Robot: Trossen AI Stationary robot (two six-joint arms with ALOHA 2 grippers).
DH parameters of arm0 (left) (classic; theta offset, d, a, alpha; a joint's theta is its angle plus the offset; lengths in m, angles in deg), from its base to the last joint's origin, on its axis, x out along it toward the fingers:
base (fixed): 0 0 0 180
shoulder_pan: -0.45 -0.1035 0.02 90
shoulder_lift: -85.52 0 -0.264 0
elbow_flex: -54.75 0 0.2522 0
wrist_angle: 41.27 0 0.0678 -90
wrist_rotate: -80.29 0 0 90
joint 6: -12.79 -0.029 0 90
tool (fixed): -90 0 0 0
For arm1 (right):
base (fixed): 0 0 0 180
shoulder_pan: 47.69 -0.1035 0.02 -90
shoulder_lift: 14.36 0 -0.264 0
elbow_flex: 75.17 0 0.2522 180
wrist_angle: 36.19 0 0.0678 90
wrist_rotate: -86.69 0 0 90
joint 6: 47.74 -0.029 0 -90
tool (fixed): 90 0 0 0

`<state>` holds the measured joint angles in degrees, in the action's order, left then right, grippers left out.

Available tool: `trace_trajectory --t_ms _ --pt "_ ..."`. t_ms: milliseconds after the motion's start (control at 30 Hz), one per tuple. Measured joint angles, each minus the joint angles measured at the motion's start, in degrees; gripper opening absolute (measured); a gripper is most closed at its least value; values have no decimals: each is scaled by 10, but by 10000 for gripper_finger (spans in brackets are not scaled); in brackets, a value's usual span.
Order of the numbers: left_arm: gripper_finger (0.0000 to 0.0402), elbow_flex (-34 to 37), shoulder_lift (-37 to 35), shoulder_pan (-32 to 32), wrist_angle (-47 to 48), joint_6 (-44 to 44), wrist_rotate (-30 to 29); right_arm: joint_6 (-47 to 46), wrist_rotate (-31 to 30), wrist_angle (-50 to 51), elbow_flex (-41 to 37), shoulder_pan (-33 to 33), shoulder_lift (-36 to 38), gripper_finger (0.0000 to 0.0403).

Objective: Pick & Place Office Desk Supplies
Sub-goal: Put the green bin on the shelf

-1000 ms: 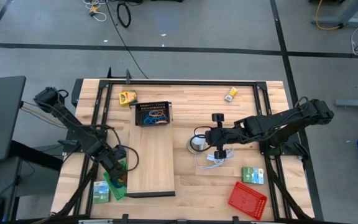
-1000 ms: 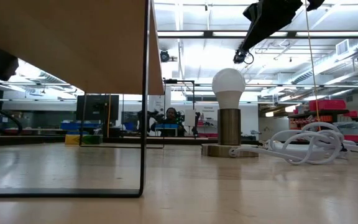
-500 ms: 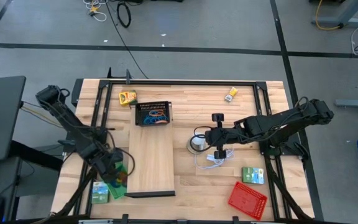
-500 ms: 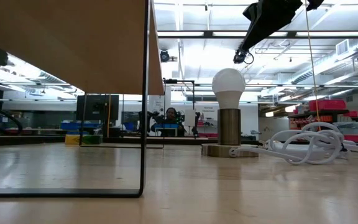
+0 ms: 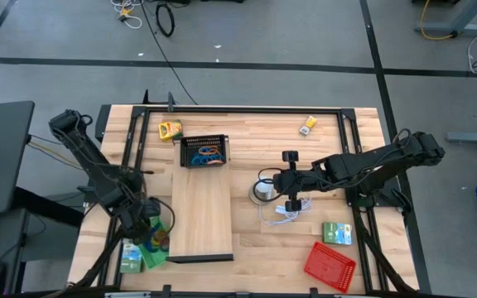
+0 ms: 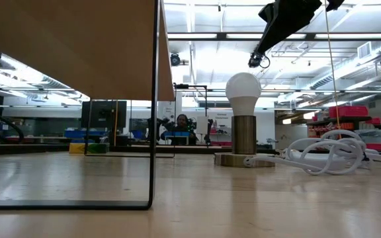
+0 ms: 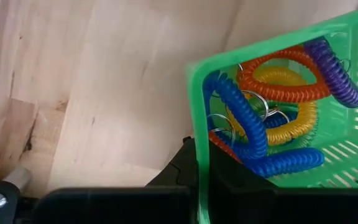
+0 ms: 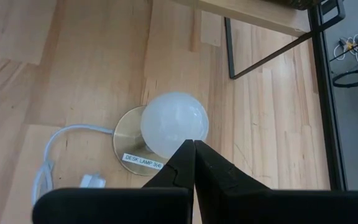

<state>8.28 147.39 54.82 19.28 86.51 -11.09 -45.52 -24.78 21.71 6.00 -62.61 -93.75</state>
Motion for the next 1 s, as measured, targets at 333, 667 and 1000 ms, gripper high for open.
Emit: trace_trajectory --t_ms 333,667,1000 --pt "7 -1 -42 0 37 2 33 0 0 -2 0 0 0 7" --pt "7 0 -46 1 103 -28 45 0 0 -2 0 0 0 7" --pt "7 -7 -86 1 111 -46 43 0 6 -6 0 0 0 7"
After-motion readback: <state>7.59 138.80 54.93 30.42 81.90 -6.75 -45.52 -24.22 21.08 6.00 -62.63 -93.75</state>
